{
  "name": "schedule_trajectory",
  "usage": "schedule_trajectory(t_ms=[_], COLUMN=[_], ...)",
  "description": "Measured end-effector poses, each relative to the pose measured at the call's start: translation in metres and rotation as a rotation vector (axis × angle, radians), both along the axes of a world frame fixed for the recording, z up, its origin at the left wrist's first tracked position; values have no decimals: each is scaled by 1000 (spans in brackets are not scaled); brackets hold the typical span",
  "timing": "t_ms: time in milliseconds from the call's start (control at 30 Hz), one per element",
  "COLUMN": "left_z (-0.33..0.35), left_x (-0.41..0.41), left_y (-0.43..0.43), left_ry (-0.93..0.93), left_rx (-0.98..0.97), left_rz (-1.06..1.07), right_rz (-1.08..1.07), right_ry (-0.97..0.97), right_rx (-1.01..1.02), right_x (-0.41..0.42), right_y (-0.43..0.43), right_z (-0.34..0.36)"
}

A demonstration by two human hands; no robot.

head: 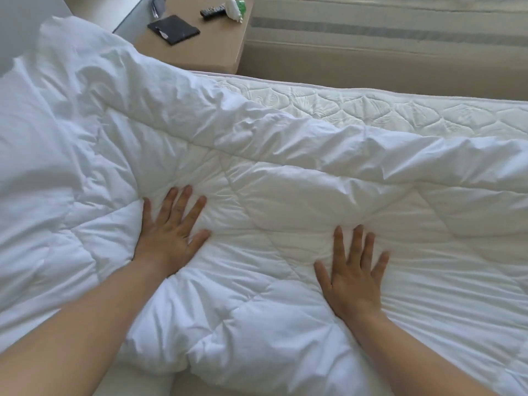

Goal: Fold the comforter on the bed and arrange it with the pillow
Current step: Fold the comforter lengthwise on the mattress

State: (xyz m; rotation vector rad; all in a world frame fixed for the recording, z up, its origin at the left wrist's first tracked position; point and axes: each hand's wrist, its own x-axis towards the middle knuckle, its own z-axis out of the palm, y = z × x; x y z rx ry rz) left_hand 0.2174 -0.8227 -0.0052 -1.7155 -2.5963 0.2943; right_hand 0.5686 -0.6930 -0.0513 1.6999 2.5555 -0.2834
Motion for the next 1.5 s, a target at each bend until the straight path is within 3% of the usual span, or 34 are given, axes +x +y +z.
schedule_trajectory(t_ms=[100,300,500,567,667,767,867,1033,1267,1433,1500], left_z=[15,113,168,164,138,108,88,52,52,72,75], left_x=[14,31,-44,-62,-88,-106,-116,-140,-139,-84,-64], left_y=[-4,-32,-158,-193,-230,-240,-233,-223,-216,-224,-232], left_ry=[39,60,165,101,-153,-313,-388,-401,-412,-178,-209], left_rx=[-55,-253,-100,-28,74,222,272,303,306,531,689], left_rz=[49,46,382,521,762,827,837,786,814,873,956], right_rz=[24,85,224,315,506,596,615,575,579,598,607], right_ry=[-26,19,212,332,425,394,318,245,212,197,157], right_rx=[-16,-101,-111,-132,-105,-83,-54,-26,-62,-152,-204], right_x=[4,19,-27,-59,-120,-179,-209,-221,-226,-217,-214], right_y=[-8,-61,-161,-180,-193,-188,-189,-196,-189,-185,-183], right_z=[2,19,22,42,76,101,83,39,36,49,56])
